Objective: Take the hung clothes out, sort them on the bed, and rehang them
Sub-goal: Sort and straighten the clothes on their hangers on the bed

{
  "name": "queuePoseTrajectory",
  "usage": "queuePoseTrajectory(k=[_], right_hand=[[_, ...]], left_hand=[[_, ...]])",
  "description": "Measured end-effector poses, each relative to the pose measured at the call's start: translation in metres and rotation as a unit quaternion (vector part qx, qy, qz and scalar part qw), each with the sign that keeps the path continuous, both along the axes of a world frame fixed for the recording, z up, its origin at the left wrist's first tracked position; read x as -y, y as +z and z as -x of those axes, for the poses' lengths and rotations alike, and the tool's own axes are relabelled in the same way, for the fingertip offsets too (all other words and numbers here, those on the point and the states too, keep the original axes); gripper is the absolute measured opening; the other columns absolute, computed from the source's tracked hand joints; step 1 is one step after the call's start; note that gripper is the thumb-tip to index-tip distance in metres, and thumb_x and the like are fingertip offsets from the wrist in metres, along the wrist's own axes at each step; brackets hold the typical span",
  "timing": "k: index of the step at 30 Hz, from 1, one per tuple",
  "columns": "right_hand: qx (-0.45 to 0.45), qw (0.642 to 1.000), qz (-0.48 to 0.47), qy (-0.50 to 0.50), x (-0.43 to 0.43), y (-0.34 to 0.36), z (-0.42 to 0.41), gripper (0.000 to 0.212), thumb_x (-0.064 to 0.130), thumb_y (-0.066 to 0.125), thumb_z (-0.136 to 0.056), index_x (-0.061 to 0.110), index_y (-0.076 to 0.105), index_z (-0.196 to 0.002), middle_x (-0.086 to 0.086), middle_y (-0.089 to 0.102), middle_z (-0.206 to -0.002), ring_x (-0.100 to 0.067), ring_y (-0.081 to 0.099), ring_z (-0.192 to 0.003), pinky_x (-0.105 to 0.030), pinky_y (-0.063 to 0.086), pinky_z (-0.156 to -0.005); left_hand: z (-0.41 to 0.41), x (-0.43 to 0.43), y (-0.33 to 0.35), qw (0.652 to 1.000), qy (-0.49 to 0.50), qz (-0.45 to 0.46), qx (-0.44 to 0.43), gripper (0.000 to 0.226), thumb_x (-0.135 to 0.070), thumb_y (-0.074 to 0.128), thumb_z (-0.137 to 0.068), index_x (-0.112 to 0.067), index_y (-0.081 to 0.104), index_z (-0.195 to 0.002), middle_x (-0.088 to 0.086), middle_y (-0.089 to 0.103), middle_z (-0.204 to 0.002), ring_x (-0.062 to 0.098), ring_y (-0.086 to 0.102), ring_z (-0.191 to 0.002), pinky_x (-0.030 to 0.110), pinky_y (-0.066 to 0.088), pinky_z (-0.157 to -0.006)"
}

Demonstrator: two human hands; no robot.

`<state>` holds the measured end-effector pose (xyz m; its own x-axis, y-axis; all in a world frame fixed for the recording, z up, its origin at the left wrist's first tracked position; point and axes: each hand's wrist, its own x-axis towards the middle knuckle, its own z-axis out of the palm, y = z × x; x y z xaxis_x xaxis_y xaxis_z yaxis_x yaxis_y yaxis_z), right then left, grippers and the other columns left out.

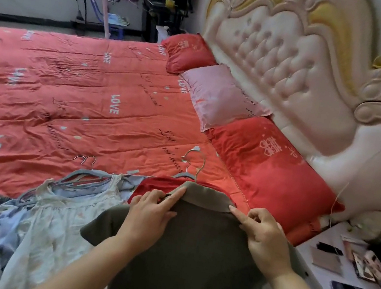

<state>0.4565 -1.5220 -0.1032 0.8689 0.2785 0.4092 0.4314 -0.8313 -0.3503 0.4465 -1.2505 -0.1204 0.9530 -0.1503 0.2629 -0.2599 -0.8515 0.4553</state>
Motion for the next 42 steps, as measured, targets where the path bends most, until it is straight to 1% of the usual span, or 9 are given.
queuePoseTrajectory(k=[4,8,12,16,21,24,27,32,42], right_hand=[[-0.014,1.0,-0.003,0.006,-0.004,-0.019,-0.055,0.063,-0.01,0.075,-0.065,0.03,0.067,-0.113,0.006,0.048,-0.075,-0.006,0.044,-0.071,-0.028,0.046,-0.059],[-0.037,0.999,-0.01,0.014,-0.006,-0.037,-0.102,0.052,0.004,0.065,-0.068,0.031,0.066,-0.113,0.004,0.051,-0.074,-0.008,0.045,-0.071,-0.021,0.04,-0.063],[-0.063,0.997,-0.01,0.033,-0.008,-0.065,-0.156,0.059,-0.006,0.074,-0.064,0.029,0.068,-0.111,0.004,0.051,-0.074,-0.008,0.044,-0.07,-0.025,0.042,-0.06],[-0.104,0.994,-0.024,0.03,-0.009,-0.096,-0.202,0.063,-0.01,0.076,-0.062,0.029,0.069,-0.11,0.009,0.048,-0.074,-0.007,0.044,-0.074,-0.029,0.041,-0.065],[-0.107,0.994,-0.022,0.018,-0.014,-0.139,-0.262,0.052,0.004,0.065,-0.067,0.028,0.068,-0.113,0.005,0.051,-0.075,-0.011,0.05,-0.072,-0.039,0.047,-0.062],[-0.189,0.978,0.083,-0.012,-0.025,-0.166,-0.291,0.057,0.006,0.074,-0.071,0.027,0.062,-0.122,-0.006,0.059,-0.092,-0.03,0.057,-0.082,-0.043,0.047,-0.071],[-0.313,0.935,0.168,0.015,-0.038,-0.183,-0.302,0.052,0.021,0.062,-0.086,0.031,0.048,-0.135,-0.005,0.051,-0.12,-0.027,0.048,-0.111,-0.036,0.04,-0.091],[-0.386,0.905,0.157,0.083,-0.051,-0.194,-0.282,0.042,0.02,0.055,-0.09,0.025,0.052,-0.131,-0.004,0.05,-0.122,-0.024,0.046,-0.115,-0.031,0.038,-0.096],[-0.363,0.907,0.138,0.16,-0.091,-0.15,-0.261,0.04,0.018,0.058,-0.088,0.02,0.056,-0.128,-0.007,0.052,-0.119,-0.027,0.048,-0.114,-0.033,0.04,-0.096]], left_hand=[[-0.048,-0.002,-0.011,0.998,0.028,-0.009,-0.051,0.062,-0.036,0.045,-0.096,-0.045,0.0,-0.139,0.001,0.048,-0.122,0.021,0.046,-0.114,0.034,0.026,-0.099],[-0.087,0.001,-0.024,0.993,0.049,-0.033,-0.099,0.06,-0.036,0.044,-0.096,-0.046,0.007,-0.143,0.0,0.046,-0.121,0.019,0.044,-0.115,0.035,0.025,-0.101],[-0.13,0.003,-0.047,0.985,0.075,-0.063,-0.142,0.062,-0.037,0.043,-0.096,-0.045,0.006,-0.145,-0.002,0.045,-0.122,0.018,0.043,-0.117,0.033,0.025,-0.1],[-0.175,0.008,-0.068,0.975,0.098,-0.07,-0.184,0.062,-0.037,0.044,-0.096,-0.045,0.008,-0.145,-0.002,0.045,-0.121,0.016,0.042,-0.118,0.032,0.025,-0.099],[-0.227,0.017,-0.1,0.954,0.131,-0.108,-0.246,0.063,-0.04,0.045,-0.094,-0.044,0.01,-0.146,-0.004,0.039,-0.136,0.016,0.032,-0.129,0.035,0.022,-0.101],[-0.238,0.02,-0.122,0.919,0.14,-0.156,-0.334,0.067,-0.04,0.046,-0.094,-0.041,0.005,-0.147,0.003,0.017,-0.154,0.023,0.014,-0.141,0.041,0.018,-0.109],[-0.233,0.025,-0.137,0.892,0.141,-0.162,-0.398,0.066,-0.037,0.046,-0.094,-0.038,0.008,-0.148,0.005,0.011,-0.156,0.024,0.01,-0.142,0.041,0.015,-0.111],[-0.211,0.03,-0.146,0.883,0.142,-0.162,-0.417,0.063,-0.035,0.045,-0.093,-0.034,0.013,-0.148,0.004,0.019,-0.152,0.022,0.016,-0.139,0.04,0.019,-0.11],[-0.186,0.008,-0.098,0.889,0.219,-0.134,-0.379,0.061,-0.032,0.046,-0.093,-0.032,0.017,-0.147,0.004,0.021,-0.151,0.022,0.018,-0.139,0.039,0.018,-0.11]])
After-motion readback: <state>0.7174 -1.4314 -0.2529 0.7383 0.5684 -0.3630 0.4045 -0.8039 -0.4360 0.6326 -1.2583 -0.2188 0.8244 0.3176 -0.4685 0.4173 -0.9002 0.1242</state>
